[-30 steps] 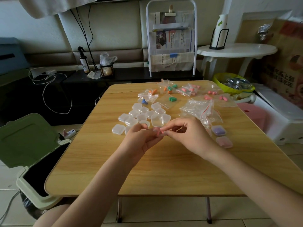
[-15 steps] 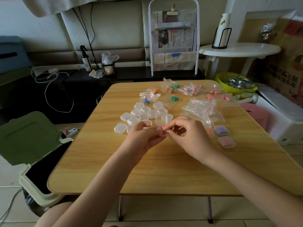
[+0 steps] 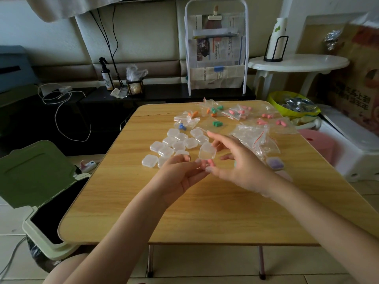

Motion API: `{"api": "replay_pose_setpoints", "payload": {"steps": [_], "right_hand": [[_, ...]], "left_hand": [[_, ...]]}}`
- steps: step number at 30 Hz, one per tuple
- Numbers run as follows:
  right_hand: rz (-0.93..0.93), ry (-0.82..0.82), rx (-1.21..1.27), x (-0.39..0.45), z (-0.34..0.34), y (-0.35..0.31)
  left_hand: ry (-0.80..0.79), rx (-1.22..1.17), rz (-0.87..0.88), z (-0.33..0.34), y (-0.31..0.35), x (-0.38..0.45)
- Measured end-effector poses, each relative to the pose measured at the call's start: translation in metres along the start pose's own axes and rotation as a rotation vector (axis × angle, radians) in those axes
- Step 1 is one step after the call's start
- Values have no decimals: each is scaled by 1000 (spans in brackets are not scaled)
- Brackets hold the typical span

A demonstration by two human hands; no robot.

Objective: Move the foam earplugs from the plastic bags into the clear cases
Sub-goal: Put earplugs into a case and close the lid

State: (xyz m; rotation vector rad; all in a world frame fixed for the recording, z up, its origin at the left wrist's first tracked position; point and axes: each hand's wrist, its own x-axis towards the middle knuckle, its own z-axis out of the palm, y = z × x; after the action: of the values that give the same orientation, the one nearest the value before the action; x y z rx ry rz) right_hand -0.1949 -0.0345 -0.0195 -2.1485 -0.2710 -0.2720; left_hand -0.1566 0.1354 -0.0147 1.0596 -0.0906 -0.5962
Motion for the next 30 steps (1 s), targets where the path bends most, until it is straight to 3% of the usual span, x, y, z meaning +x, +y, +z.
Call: {"api": "replay_pose_setpoints", "payload": {"steps": [5,17,23,26,30], "right_hand": [[-131,63,-236,-1,6,4],[-153,95,-306,-4,4,14],[-115,35,-370,-14,-9,20],[-64,-8,-439,-23,-23,24],[-5,-87,-485,-36,-33,31]], "left_hand": [[-8,-75,-17,3,2,-1],[-11,137,-63,3,-3,-1],[178,299,4,1,-5,5],[359,564,190,-5,-1,8],[535,1158,498,-20,0,16]]}}
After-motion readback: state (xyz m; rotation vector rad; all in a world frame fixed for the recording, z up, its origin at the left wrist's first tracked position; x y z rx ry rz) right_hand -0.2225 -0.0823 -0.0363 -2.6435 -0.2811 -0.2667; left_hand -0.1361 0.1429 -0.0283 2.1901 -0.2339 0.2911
